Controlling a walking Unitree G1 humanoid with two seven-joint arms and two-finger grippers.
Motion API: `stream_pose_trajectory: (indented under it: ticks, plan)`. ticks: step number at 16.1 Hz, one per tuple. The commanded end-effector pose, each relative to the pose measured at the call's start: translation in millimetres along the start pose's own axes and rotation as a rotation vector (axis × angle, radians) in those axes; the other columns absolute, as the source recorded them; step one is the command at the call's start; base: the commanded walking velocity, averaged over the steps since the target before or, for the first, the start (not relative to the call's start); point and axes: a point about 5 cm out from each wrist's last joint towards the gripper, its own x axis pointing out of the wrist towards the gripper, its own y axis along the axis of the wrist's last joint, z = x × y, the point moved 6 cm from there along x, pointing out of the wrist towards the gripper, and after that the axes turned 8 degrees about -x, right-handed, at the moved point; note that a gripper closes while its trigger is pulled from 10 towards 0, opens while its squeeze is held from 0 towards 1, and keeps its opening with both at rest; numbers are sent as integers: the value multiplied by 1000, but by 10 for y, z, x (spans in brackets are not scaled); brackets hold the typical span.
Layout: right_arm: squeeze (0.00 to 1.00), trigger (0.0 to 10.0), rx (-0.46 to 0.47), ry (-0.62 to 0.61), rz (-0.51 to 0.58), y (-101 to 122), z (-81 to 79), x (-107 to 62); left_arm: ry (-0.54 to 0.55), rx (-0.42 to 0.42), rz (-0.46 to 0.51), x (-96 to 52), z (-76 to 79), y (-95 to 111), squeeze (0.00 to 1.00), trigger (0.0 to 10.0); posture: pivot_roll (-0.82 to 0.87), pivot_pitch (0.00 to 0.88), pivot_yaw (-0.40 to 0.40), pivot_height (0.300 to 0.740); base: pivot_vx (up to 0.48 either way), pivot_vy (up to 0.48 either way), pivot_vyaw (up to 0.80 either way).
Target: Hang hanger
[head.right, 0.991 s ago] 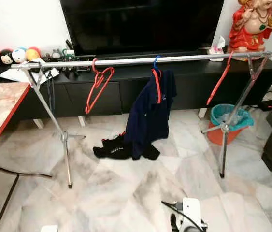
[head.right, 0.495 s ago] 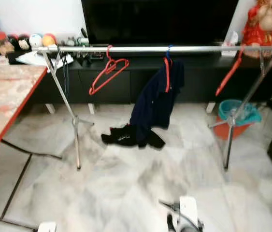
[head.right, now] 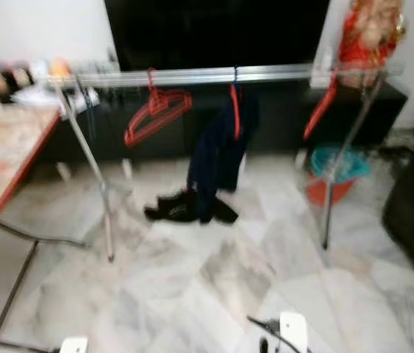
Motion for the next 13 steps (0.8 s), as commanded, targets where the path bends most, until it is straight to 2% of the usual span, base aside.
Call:
stream_pose_trajectory:
  ticks: [1, 4, 7, 13]
  plan:
    - [0, 10000, 9, 8, 24, 97, -23, 13, 2, 17, -11, -1, -30, -6, 0, 10000, -92, 0, -3, 740, 0, 0, 0]
    - [0, 10000, 11, 10, 22, 89, -24, 12, -3, 21, -10, 0, -23, -4, 0, 10000, -95, 0, -4, 740, 0, 0, 0]
    - [0, 10000, 11, 12, 21, 80, -24, 11, -7, -15, -4, 0, -18, 3, 0, 10000, -98, 0, -5, 740, 0, 0, 0]
    - [0, 10000, 5, 20, 20, 69, -52, 8, -8, 20, -9, 0, -15, -1, 0, 10000, -102, 0, -6, 740, 0, 0, 0]
